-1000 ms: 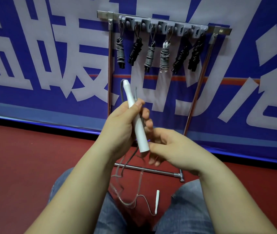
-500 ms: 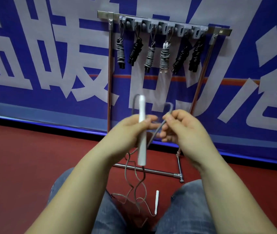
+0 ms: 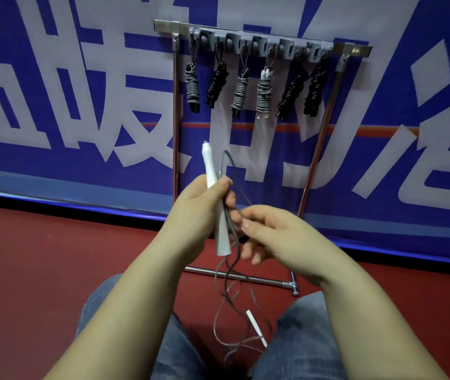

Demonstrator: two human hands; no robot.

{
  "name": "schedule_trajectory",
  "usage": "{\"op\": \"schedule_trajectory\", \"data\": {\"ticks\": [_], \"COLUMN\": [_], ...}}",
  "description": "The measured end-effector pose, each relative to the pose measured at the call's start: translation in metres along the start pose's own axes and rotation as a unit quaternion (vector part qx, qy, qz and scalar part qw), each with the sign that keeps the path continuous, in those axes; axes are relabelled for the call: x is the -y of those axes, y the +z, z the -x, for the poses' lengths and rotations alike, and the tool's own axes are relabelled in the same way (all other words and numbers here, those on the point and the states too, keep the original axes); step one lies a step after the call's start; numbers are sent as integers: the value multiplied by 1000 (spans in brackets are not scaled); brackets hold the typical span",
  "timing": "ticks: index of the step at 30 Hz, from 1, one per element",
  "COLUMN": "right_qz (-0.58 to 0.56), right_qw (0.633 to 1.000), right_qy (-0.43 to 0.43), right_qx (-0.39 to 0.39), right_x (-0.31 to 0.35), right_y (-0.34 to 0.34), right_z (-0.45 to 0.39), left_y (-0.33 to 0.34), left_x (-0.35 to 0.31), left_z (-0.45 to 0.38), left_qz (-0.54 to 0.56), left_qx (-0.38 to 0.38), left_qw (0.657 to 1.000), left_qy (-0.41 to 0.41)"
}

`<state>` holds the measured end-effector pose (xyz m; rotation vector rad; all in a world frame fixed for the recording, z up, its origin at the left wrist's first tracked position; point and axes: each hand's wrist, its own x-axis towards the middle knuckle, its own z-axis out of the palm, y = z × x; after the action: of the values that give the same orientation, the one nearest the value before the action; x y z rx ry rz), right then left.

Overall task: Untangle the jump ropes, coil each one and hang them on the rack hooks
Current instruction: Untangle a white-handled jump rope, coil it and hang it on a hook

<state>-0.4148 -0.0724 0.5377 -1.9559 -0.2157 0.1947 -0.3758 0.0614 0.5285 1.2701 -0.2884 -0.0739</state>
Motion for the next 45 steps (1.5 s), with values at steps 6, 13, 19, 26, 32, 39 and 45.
{"op": "schedule_trajectory", "data": {"ticks": [6,13,19,26,32,39,45], "right_qz": [-48,24,-20,-19,-73,-326,-313], "right_qw": [998,999,984,976,970,902,903], "right_qy": [9,-41,-80,-77,-75,-140,-140], "right_qx": [36,-22,-155,-202,-220,-247,-258], "right_x": [4,2,6,4,9,18,20], "right_y": [0,1,-4,-10,-17,-19,-26], "right_z": [2,0,0,-3,-3,0,-2], "left_y": [0,3,1,3,0,8,10], "left_x": [-6,-9,-9,-6,-3,-3,3], "left_z": [2,-2,-4,-3,-2,4,9], "left_qz": [119,109,152,109,24,-181,-203], "left_qx": [-16,-21,18,-9,-11,169,148], "left_qw": [993,993,988,994,1000,968,967], "left_qy": [3,49,35,13,-3,-30,-46]}}
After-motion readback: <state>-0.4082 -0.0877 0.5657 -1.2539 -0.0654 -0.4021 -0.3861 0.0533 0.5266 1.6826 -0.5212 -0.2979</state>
